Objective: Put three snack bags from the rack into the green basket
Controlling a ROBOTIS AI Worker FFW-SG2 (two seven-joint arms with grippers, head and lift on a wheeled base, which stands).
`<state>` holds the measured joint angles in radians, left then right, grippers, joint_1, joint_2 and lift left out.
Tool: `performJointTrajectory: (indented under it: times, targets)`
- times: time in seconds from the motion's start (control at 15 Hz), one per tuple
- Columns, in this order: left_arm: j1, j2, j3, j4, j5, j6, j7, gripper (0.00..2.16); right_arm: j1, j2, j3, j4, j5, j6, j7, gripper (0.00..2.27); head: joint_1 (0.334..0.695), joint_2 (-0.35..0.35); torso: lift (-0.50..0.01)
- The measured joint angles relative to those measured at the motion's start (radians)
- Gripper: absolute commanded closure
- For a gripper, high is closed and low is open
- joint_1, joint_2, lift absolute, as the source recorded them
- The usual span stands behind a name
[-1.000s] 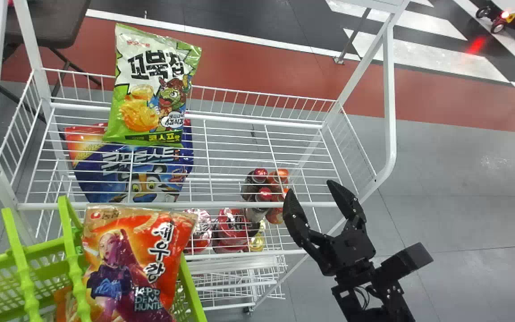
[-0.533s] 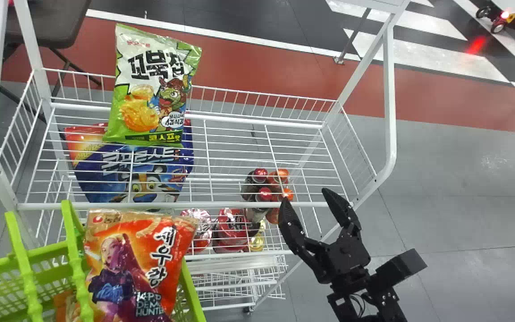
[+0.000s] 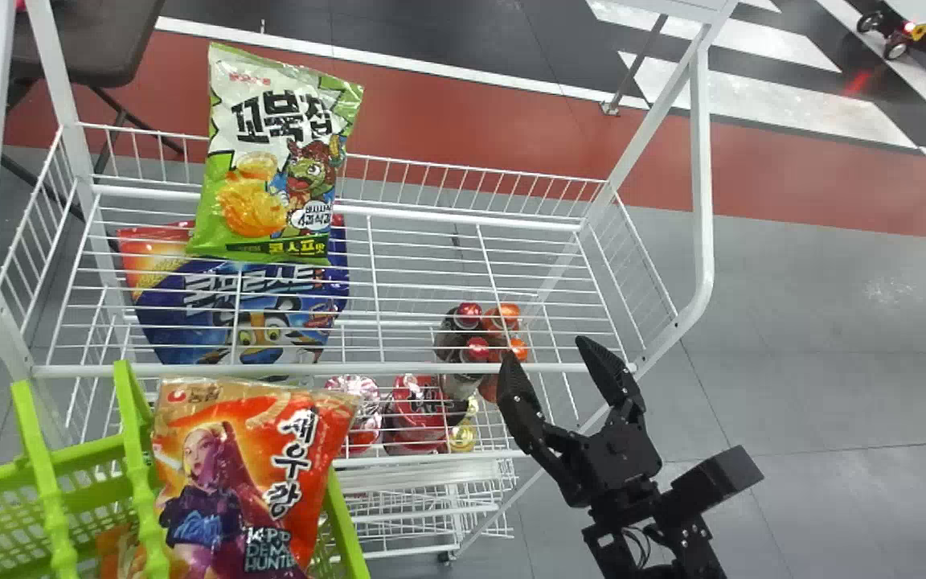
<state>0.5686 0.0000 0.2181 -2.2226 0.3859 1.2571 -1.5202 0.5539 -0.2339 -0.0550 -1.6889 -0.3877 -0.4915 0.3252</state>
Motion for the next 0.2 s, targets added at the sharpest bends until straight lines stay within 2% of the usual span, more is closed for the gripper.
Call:
performJointTrajectory:
  times: [0.2]
  targets:
    - [0.001,0.0,-0.001,-0.001,0.0,0.0,0.002,2.15,-0.001,0.005,0.003,0.0,0.001,0.0,0.0,0.07,0.695,-0.35,0.0]
